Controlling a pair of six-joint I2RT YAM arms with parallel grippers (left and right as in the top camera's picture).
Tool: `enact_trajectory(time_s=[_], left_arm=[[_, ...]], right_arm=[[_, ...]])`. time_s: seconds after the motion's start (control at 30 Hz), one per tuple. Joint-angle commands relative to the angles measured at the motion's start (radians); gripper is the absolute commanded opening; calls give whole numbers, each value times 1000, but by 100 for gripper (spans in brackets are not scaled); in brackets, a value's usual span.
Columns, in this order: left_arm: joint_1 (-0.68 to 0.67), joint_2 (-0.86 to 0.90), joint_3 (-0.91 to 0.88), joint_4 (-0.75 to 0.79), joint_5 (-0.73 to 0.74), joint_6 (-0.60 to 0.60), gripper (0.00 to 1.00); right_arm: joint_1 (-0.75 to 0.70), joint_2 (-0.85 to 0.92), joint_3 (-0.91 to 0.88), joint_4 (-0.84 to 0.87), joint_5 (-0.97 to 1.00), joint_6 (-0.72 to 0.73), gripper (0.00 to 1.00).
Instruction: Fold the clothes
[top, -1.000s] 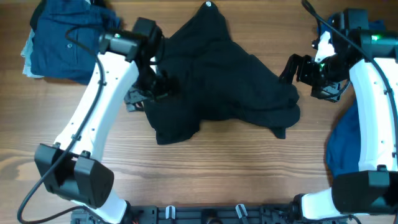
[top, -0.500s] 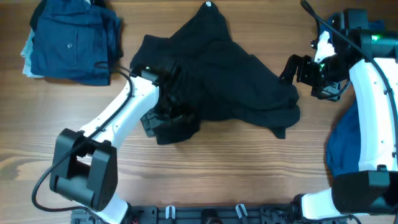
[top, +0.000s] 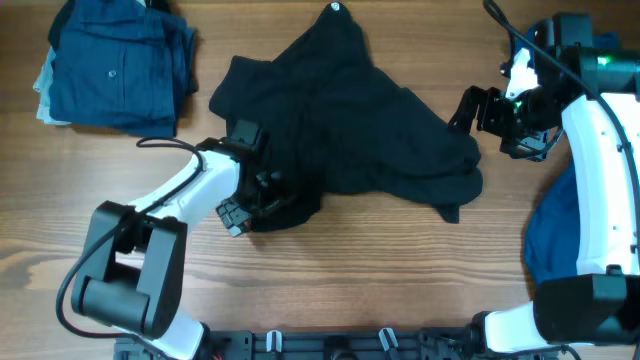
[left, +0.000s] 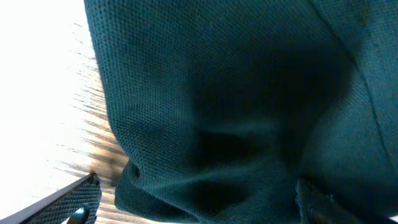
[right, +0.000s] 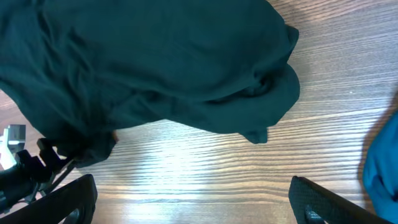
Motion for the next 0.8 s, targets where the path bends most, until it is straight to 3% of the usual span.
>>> enact_trajectory(time_s=[0.0,0.03,0.17,0.3,0.47,0.77], left_arm=[[5,9,-33,37,16,32,100],[5,9,-33,37,18,32,95],[5,9,-33,21,44,35,63],[5,7,-32,8,50,45,56],[5,-15,-32,-32,50,55,7],[32,-307,-29,-197,-4,50,4]], right_arm=[[3,-11,1,-2,6,-19,99],[3,-11,1,-2,6,-18,100],[3,-11,1,0,6,-17,99],[3,-10,1,8,6,-16,100],[3,-10,1,8,6,-16,99],[3,-10,1,-27,6,2,99]])
